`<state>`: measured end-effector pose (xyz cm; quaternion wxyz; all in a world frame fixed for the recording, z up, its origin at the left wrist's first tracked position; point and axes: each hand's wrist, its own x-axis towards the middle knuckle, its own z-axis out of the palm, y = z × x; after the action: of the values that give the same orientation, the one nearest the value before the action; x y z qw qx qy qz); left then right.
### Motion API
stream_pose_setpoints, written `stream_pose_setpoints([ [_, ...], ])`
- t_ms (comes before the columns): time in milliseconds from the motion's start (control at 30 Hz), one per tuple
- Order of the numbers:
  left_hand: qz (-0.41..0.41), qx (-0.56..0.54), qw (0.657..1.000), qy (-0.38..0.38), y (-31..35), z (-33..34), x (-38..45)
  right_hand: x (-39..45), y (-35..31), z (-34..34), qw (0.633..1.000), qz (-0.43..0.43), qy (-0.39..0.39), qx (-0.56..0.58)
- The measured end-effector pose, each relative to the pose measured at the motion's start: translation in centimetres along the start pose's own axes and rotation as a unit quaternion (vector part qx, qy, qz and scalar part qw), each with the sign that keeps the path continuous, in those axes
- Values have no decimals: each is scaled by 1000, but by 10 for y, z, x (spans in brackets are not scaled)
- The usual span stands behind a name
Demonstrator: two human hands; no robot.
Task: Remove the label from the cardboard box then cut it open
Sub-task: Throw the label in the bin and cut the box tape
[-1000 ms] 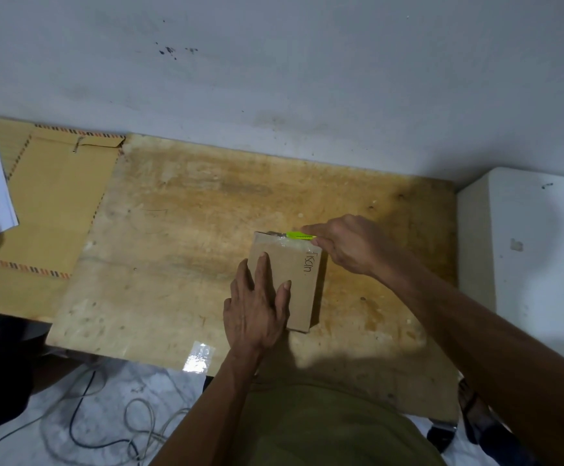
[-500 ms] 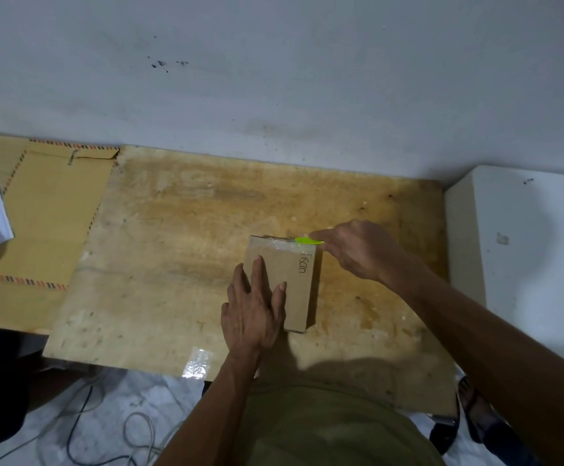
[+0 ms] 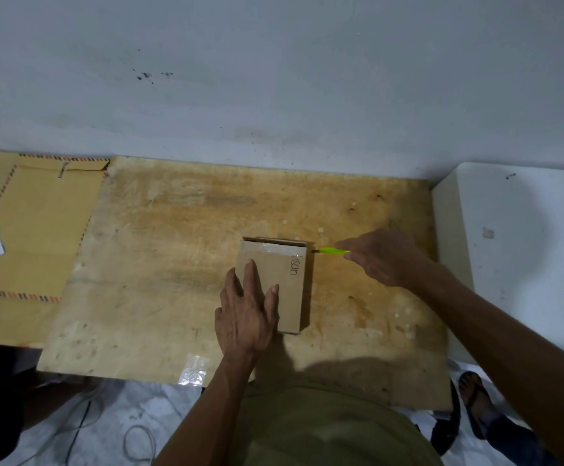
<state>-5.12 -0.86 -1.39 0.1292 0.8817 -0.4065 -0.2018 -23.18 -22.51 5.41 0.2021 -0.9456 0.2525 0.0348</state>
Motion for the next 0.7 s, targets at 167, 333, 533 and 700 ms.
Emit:
stream_pose_setpoints([
  [167,6,-3,1000,-5,0,-1,0,-11,10,17,996,75,33,37],
  [333,7,-14,1000,-15,-2,-1,1,-21,-10,34,955,178,114,206],
  [533,7,-53,998,-27,-2,-7,2,-28,-69,62,772,342,163,511],
  [700,8,-96,995,-40,-3,-14,2,-30,-110,81,677,395,190,591],
])
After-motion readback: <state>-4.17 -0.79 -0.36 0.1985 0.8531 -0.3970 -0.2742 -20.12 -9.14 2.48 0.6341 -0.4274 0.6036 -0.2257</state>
